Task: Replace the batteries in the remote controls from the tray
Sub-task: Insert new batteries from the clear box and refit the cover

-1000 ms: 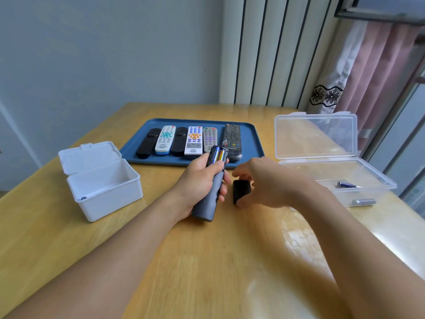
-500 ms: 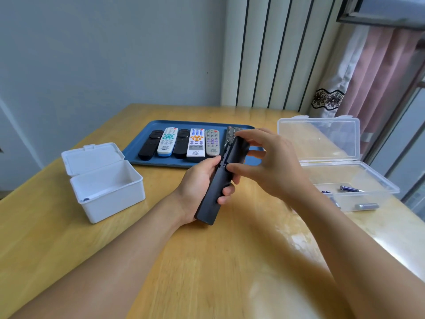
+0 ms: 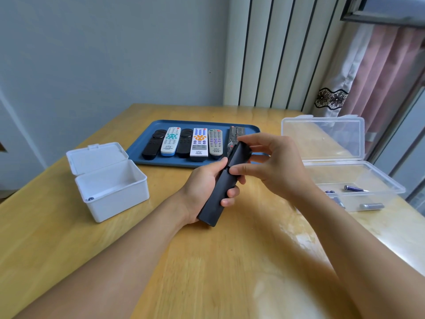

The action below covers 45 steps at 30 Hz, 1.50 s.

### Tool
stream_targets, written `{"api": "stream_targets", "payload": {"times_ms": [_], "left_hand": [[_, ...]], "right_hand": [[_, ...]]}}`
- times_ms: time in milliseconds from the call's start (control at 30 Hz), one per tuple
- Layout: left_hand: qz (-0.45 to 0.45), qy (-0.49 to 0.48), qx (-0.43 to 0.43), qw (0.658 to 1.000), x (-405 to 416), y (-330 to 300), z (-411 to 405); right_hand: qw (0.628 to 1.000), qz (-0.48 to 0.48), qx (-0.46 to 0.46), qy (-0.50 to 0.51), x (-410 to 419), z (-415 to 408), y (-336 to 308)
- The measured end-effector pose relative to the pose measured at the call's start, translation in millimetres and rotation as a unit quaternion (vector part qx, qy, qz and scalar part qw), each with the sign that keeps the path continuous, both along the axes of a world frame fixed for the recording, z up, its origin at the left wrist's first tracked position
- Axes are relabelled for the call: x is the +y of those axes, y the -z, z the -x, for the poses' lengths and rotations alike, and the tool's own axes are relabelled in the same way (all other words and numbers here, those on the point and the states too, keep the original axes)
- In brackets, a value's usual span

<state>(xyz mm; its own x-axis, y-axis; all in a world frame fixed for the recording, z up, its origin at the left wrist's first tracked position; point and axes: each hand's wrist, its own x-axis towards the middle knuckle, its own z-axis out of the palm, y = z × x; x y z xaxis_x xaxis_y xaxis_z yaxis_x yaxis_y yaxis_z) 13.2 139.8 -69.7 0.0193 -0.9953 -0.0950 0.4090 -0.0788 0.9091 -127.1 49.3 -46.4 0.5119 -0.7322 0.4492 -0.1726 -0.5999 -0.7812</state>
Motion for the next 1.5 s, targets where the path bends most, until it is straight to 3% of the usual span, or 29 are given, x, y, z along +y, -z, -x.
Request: {"api": "stream_targets", "payload": {"times_ms": [233,700,967,1133,1500], "left_hand": [[0.003,-0.026,-0.059,0.998,-0.3,0.5,-1.1],[0.025,-0.004,-0.029,0.999,1.8,2.7,0.8],[0.031,0.014,-0.033,0.999,-1.6,0.5,-3.9],[0.002,-0.086,-0.197,0.977,-7.8,5.3,-7.4],[0.079,-0.213,-0.309,0.924,-6.3,18.0,-6.9]], "right_hand": [[1.000,0.005,-0.020,-0.012,2.9,0.3,1.3],[0.990,-0.089,-0.068,-0.085,0.5,-4.8,7.0],[0.997,-0.036,-0.032,-0.055,0.6,-3.0,1.6],[0.992,0.074,-0.067,0.073,-8.6,4.2,-3.9],[0.992,0.087,-0.025,0.084,-6.3,4.2,2.3]]}}
